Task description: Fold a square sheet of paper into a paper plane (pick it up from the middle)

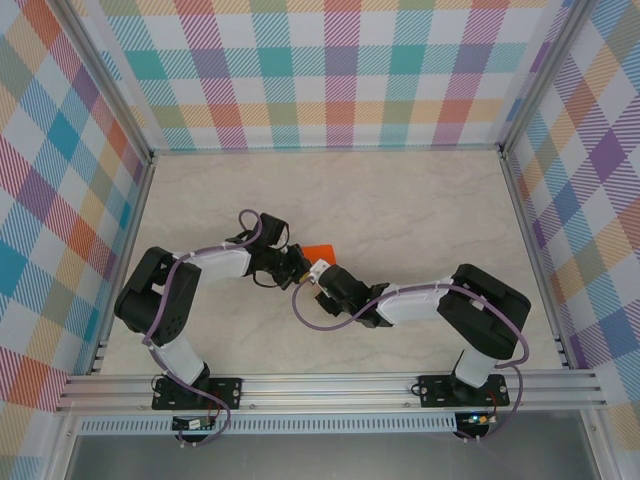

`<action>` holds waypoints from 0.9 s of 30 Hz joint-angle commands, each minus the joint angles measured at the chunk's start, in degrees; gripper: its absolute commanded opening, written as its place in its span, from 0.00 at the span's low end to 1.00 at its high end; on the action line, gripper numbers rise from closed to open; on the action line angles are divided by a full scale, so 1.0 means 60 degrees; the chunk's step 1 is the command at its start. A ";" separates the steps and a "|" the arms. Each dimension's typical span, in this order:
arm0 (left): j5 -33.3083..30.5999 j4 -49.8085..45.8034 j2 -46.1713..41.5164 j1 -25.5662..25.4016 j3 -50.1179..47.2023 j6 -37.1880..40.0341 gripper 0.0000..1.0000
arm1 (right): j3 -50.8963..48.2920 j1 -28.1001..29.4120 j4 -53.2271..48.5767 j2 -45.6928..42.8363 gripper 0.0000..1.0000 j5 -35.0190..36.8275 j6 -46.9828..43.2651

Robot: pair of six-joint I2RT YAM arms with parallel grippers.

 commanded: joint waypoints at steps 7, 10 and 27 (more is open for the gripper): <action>-0.0147 -0.0621 -0.0525 -0.0026 0.0347 -0.0116 0.05 | 0.0134 0.0031 0.0398 0.0032 0.17 0.0069 -0.0038; -0.0347 -0.1014 -0.0834 0.0202 0.0513 0.0071 0.16 | 0.0013 -0.0021 0.0330 -0.0087 0.10 -0.0323 0.0224; -0.0905 -0.0625 -0.2863 0.1296 -0.0893 0.0362 0.45 | -0.0195 -0.1518 0.0624 -0.0621 0.00 -0.4876 0.2699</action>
